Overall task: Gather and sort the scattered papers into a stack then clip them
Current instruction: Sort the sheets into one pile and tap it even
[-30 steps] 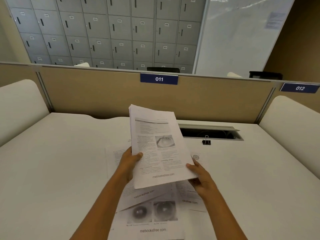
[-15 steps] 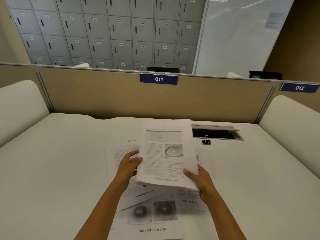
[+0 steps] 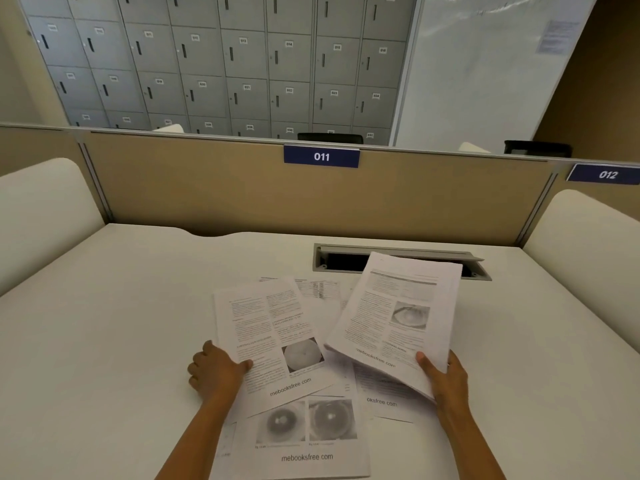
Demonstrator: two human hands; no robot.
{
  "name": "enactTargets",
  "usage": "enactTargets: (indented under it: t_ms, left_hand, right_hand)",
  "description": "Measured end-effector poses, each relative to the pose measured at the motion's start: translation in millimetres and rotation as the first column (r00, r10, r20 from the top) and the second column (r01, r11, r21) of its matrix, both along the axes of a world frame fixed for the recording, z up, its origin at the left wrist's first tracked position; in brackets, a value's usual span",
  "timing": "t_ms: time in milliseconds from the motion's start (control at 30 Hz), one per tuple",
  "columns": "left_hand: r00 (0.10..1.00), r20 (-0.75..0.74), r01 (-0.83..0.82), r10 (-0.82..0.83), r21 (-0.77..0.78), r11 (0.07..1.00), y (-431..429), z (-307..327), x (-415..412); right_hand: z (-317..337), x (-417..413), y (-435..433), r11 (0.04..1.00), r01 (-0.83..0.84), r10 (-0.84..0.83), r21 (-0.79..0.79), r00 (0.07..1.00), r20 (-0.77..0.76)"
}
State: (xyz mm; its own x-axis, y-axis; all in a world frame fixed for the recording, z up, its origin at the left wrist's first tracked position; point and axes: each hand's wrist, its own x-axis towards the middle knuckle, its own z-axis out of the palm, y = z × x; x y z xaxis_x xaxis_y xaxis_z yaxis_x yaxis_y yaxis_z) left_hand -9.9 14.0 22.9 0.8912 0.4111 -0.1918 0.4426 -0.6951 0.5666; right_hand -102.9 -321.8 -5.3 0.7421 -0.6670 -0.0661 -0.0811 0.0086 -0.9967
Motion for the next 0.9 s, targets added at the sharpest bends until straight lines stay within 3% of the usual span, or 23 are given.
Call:
enactTargets:
  t_ms: [167, 267, 467, 567, 700, 800, 900]
  left_hand:
    - [1.000, -0.019, -0.019, 0.017, -0.131, 0.991, 3, -1, 9]
    - [0.992, 0.125, 0.001, 0.027, -0.216, 0.976, 7, 2, 3]
    - [0.929, 0.357, -0.009, 0.096, -0.238, 0.971, 16, 18, -7]
    - [0.873, 0.479, 0.016, 0.091, -0.215, 0.977, 17, 38, -8]
    - [0.770, 0.613, 0.031, 0.176, -0.312, 0.950, 19, 82, -3]
    - [0.766, 0.612, 0.082, 0.197, -0.396, 0.914, 8, 105, 1]
    - [0.832, 0.542, 0.160, 0.120, -0.441, 0.883, -21, 99, 5]
  right_hand:
    - [-4, 1, 3, 0.990, -0.065, 0.059, -0.126, 0.997, -0.051]
    - [-5, 1, 1, 0.987, -0.065, 0.055, -0.149, 0.996, -0.070]
    - [-4, -1, 3, 0.982, -0.080, 0.067, -0.169, 0.994, -0.081]
    - [-3, -1, 2, 0.977, -0.098, 0.080, -0.188, 0.992, -0.100]
    - [-1, -4, 0, 0.970, -0.198, 0.180, -0.143, 0.976, -0.125]
    - [2, -5, 0, 0.942, -0.298, 0.270, -0.152, 0.946, -0.179]
    - [3, -4, -2, 0.912, -0.369, 0.325, -0.179, 0.917, -0.230]
